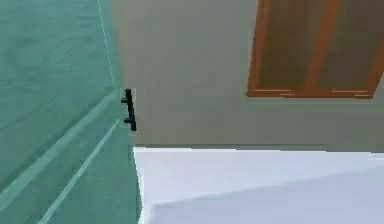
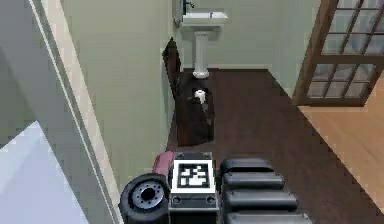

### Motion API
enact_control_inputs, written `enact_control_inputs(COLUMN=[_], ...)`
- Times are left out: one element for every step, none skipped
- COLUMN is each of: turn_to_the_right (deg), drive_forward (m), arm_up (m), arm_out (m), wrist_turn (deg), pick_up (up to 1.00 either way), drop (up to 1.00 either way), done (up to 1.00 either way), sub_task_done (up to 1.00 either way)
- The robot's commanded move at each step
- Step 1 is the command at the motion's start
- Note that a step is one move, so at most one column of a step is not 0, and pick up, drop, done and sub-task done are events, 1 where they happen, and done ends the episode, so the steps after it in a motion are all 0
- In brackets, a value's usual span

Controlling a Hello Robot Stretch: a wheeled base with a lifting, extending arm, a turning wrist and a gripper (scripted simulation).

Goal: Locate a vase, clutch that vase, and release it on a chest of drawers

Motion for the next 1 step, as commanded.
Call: enact_control_inputs(turn_to_the_right=[0.0], drive_forward=[1.0], arm_up=[0.0], arm_out=[0.0], wrist_turn=[0.0], pick_up=[0.0], drop=[0.0], done=[0.0], sub_task_done=[0.0])
